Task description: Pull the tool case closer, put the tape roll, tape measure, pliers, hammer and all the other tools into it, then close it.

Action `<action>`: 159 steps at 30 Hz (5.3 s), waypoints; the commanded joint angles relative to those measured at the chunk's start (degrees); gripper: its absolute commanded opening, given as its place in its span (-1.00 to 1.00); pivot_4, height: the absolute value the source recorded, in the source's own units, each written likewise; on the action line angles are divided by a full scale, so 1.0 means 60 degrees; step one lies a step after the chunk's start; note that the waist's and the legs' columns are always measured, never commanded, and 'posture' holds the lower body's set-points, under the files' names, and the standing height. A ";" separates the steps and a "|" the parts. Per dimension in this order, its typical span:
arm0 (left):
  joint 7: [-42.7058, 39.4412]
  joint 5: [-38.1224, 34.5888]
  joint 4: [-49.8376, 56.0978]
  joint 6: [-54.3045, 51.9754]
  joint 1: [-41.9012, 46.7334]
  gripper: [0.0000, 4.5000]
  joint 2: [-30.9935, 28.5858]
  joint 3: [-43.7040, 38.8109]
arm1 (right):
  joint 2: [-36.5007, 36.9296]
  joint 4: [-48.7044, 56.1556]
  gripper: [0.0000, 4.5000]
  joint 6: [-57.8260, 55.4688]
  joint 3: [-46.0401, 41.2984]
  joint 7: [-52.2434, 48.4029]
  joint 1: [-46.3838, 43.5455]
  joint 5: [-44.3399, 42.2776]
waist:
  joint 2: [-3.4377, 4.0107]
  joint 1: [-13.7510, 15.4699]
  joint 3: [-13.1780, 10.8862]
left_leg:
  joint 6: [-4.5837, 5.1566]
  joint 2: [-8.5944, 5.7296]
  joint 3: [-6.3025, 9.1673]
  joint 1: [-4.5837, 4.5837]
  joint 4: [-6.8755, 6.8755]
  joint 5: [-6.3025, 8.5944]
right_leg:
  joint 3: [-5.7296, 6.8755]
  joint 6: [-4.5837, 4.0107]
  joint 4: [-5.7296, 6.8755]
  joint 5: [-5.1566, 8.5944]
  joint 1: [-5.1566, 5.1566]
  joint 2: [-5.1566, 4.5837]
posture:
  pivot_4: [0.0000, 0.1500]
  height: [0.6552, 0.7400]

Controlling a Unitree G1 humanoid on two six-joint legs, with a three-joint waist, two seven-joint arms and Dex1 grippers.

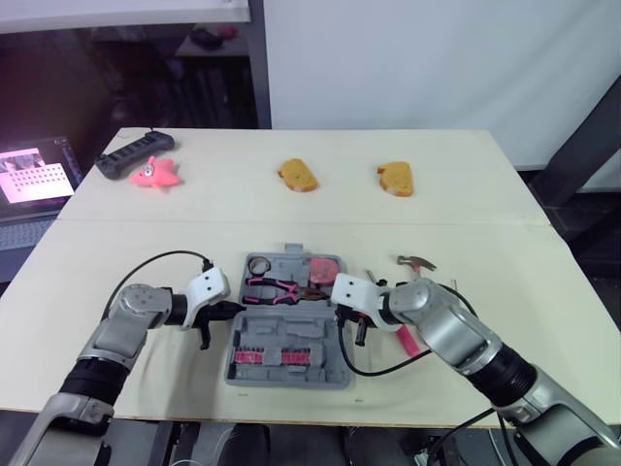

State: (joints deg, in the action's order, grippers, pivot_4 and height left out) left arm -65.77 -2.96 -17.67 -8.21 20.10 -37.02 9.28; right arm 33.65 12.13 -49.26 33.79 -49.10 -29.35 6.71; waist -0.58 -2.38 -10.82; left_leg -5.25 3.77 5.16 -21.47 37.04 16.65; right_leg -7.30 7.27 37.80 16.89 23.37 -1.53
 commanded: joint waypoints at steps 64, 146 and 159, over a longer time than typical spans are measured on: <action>-0.0958 -0.2951 0.3159 -0.0504 -0.4326 0.99 -0.2645 -0.3987 | 0.2408 0.2929 1.00 0.2375 -0.4865 -0.1049 0.3680 -0.3224 | -0.0054 -0.0016 -0.0064 | 0.0010 0.0005 -0.0008 -0.0008 -0.0015 0.0007 | -0.0004 -0.0028 -0.0011 0.0022 0.0018 -0.0001 | 1.00 1.00; -0.1188 -0.5023 0.6341 -0.1790 -0.4668 1.00 -0.2513 -0.4005 | -0.2407 0.4956 -0.99 -0.3337 -0.9530 0.6458 0.5212 -0.3929 | -0.0062 -0.0107 -0.0072 | 0.0009 0.0006 -0.0043 0.0002 -0.0026 0.0009 | -0.0037 -0.0040 -0.0060 0.0020 0.0001 -0.0002 | 1.00 1.00; -0.1540 -0.4782 0.5749 -0.1489 -0.4384 1.00 -0.2521 -0.3670 | -0.3603 0.7978 -0.99 -0.6198 -0.7344 0.7735 0.6329 -0.7123 | -0.0065 -0.0243 -0.0069 | 0.0009 0.0010 -0.0036 0.0001 -0.0032 0.0008 | -0.0035 -0.0044 -0.0056 0.0023 0.0006 0.0000 | 1.00 1.00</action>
State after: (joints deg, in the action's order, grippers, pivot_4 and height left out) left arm -74.64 -31.66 15.94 -18.07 -6.30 -51.50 -12.29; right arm 12.93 58.33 -85.97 -13.04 -5.56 7.39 -33.44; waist -0.97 -3.83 -11.24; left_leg -5.20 3.83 4.94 -21.47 36.83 16.70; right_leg -7.51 7.00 37.47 17.03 23.43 -1.53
